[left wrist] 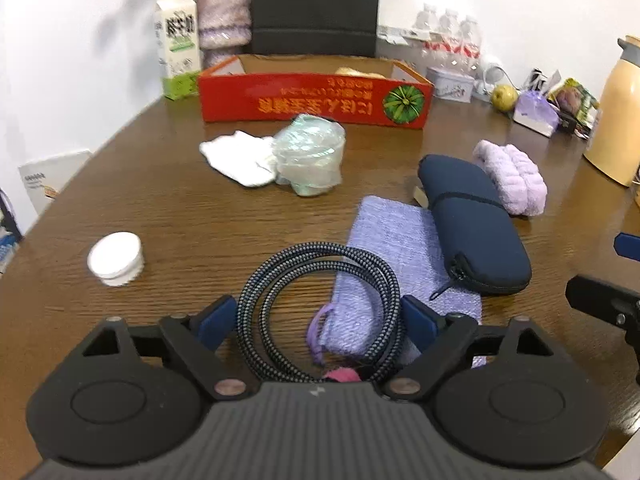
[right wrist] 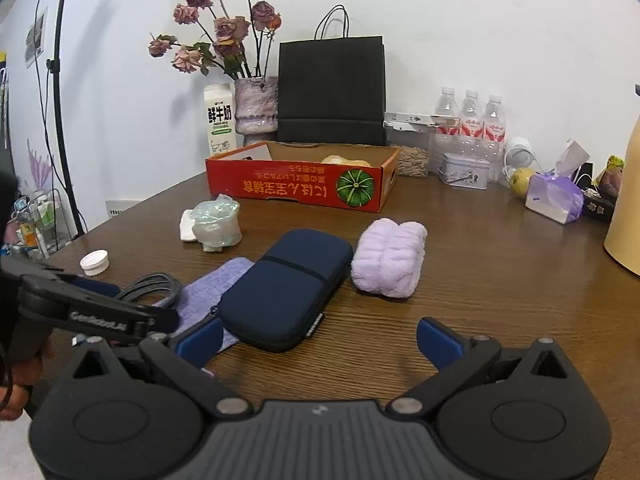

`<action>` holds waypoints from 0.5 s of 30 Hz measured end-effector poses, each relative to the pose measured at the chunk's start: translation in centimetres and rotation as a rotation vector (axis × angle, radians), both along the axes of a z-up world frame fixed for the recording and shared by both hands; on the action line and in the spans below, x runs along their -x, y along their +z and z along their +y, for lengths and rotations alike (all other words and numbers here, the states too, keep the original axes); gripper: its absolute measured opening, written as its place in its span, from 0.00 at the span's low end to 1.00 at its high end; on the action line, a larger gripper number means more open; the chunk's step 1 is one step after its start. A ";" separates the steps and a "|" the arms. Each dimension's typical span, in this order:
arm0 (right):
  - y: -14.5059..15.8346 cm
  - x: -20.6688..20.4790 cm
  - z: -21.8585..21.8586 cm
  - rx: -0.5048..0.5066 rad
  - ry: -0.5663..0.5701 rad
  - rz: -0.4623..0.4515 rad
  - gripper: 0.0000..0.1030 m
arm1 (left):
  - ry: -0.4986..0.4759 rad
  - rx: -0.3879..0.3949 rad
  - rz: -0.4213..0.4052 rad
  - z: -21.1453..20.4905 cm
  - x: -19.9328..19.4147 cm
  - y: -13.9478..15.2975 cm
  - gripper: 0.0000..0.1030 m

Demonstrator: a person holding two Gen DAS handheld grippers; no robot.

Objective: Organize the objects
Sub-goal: 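Grasp the black braided cable with the left tool while the right tool grasps the purple mesh bag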

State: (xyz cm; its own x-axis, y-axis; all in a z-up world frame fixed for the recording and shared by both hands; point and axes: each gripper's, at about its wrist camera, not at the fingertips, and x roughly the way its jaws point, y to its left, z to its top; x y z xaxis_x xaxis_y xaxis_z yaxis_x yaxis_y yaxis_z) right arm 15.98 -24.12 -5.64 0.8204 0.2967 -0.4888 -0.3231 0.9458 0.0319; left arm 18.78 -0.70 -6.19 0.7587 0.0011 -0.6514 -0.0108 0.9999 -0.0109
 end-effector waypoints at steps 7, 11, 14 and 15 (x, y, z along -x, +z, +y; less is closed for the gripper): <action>-0.5 -0.2 -0.1 -0.005 0.008 0.012 1.00 | 0.037 -0.020 -0.099 0.9 2.1 1.5 0.85; -0.5 -0.1 0.3 -0.004 0.024 0.012 1.00 | 0.073 -0.003 -0.137 2.0 3.4 2.3 0.85; -0.5 -0.1 0.8 -0.002 0.038 0.014 1.00 | 0.099 0.012 -0.161 3.0 4.4 2.7 0.85; -0.5 -0.1 1.0 -0.003 0.044 0.014 1.00 | 0.108 0.013 -0.167 3.4 4.7 2.8 0.85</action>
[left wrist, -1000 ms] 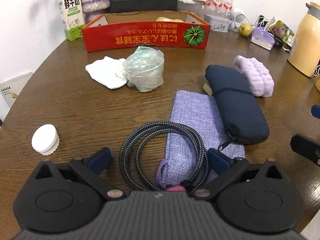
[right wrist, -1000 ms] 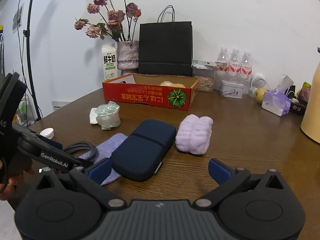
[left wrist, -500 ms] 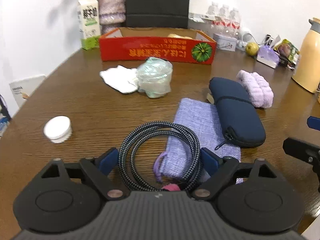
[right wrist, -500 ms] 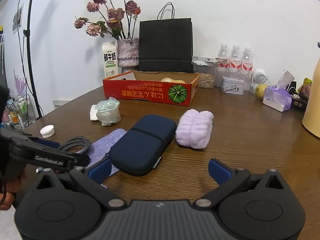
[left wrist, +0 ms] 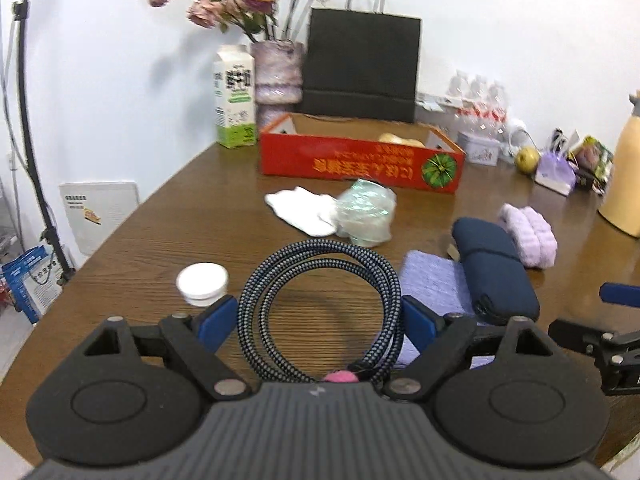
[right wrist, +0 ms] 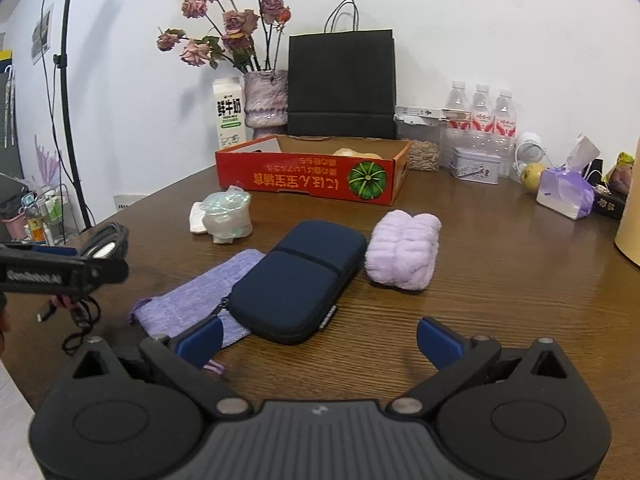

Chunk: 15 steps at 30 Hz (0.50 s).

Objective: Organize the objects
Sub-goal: 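Grasp the black braided cable with the left tool while the right tool grasps the purple mesh bag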

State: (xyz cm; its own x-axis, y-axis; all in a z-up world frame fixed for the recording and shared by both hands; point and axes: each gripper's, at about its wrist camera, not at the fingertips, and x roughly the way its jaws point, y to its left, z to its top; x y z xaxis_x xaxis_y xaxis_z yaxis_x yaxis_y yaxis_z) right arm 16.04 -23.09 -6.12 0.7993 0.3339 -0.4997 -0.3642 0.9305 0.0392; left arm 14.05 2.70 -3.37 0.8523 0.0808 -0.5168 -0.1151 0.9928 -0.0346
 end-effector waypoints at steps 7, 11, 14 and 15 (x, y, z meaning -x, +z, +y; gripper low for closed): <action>-0.4 0.2 3.8 -0.002 0.109 0.041 1.00 | 0.060 0.017 -0.049 2.2 2.1 0.7 0.85; -1.3 -0.6 7.1 -0.002 0.166 0.104 1.00 | 0.060 0.029 -0.055 2.9 2.6 0.7 0.85; -2.0 -1.3 9.6 0.025 0.173 0.131 1.00 | 0.056 0.037 -0.057 3.2 2.8 0.7 0.85; -2.2 -1.5 10.1 0.037 0.171 0.132 1.00 | 0.057 0.039 -0.057 3.3 2.9 0.6 0.85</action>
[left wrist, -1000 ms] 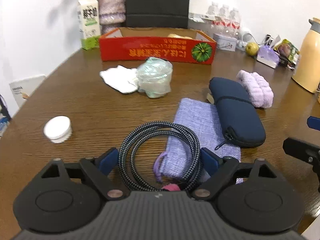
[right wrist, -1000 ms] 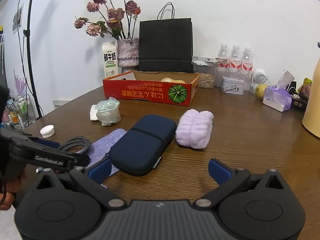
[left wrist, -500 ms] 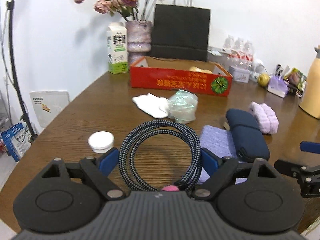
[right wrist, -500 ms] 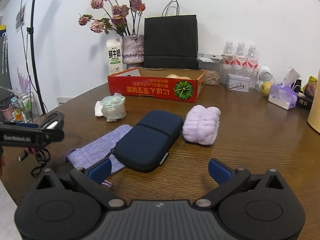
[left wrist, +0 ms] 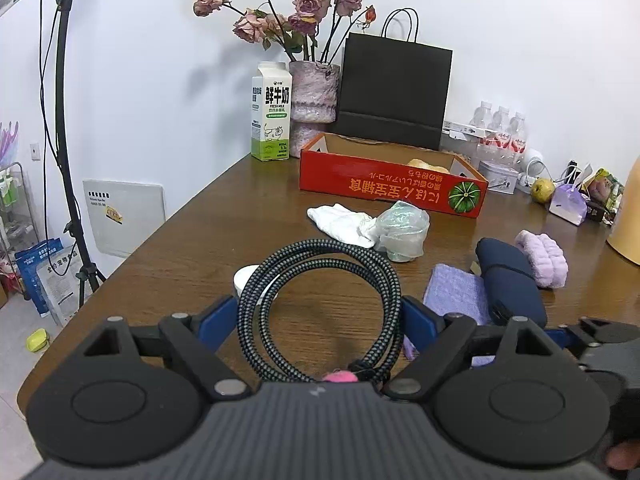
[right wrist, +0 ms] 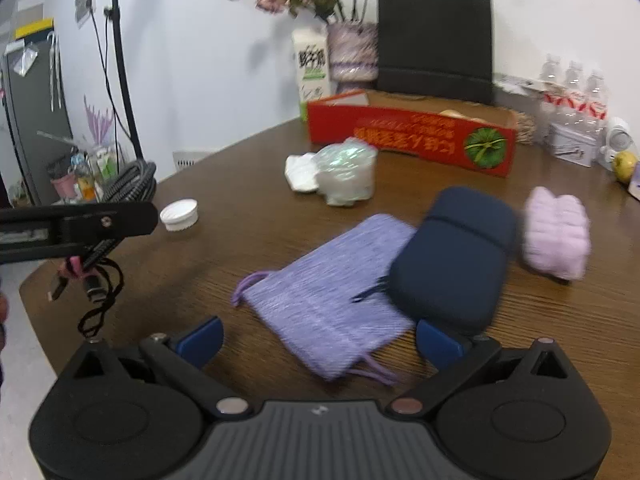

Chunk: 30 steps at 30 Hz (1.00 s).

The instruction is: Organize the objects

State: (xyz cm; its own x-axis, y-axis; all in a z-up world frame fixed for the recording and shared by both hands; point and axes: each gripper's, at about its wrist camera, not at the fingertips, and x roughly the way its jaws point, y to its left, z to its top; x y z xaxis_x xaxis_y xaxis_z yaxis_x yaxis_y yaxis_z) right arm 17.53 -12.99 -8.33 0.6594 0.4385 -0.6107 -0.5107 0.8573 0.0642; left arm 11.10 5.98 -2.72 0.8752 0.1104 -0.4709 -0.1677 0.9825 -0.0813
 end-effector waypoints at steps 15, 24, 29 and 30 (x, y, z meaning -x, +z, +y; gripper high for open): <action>0.2 0.6 -1.6 -0.078 -0.022 -0.090 0.07 | 0.005 0.022 -0.006 0.9 0.9 -0.2 0.85; 4.3 2.8 -5.0 -0.236 -0.027 -0.248 0.05 | 0.025 0.014 -0.016 1.0 1.2 0.3 0.85; 6.7 3.9 -6.1 -0.275 -0.016 -0.342 0.05 | 0.018 0.008 -0.024 0.7 1.2 0.7 0.85; 7.0 4.0 -6.2 -0.275 -0.016 -0.352 0.05 | 0.016 0.006 -0.026 0.6 1.2 0.8 0.85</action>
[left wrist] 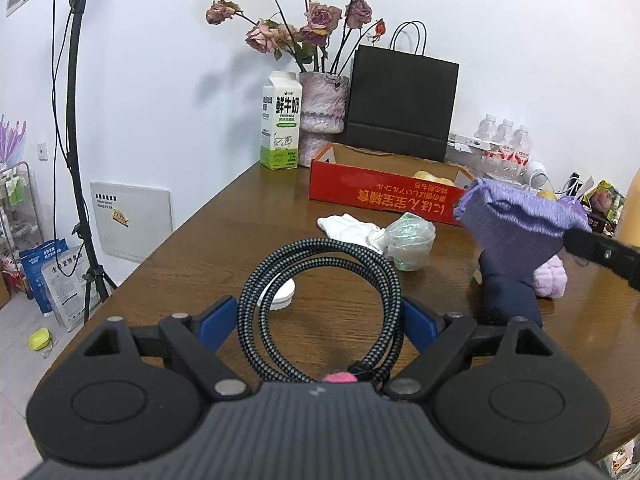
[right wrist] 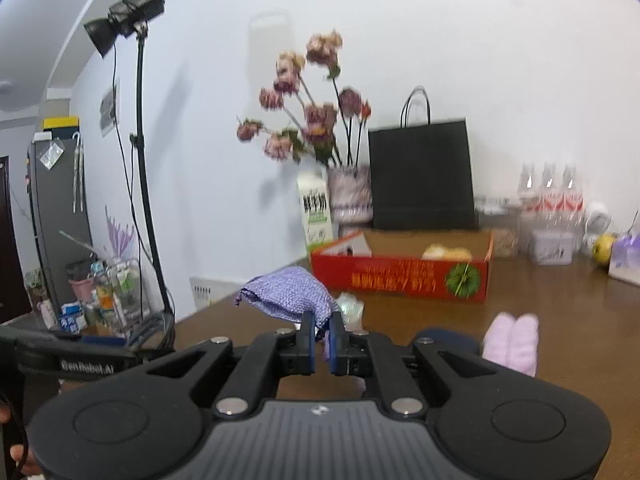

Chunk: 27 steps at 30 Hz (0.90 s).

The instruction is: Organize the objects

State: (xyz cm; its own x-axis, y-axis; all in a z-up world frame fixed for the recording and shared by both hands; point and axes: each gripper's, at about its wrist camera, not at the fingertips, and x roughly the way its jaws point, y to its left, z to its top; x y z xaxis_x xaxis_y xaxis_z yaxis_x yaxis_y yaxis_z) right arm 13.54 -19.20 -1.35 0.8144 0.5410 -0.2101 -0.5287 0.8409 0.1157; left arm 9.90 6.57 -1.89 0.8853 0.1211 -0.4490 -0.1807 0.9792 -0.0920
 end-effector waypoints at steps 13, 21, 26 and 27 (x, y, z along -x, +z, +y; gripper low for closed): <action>1.0 -0.7 -0.4 0.004 -0.035 -0.051 0.05 | -0.043 0.001 -0.041 -1.8 -1.4 1.5 0.85; 1.3 -2.0 -0.3 0.013 -0.054 -0.062 0.05 | -0.075 -0.011 -0.055 -3.4 -4.1 2.5 0.85; 1.6 -3.2 -0.2 0.018 -0.070 -0.073 0.05 | -0.077 -0.009 -0.061 -4.1 -6.1 3.4 0.85; 1.7 -3.5 -0.1 0.018 -0.072 -0.075 0.05 | -0.076 -0.010 -0.063 -4.2 -6.5 3.6 0.85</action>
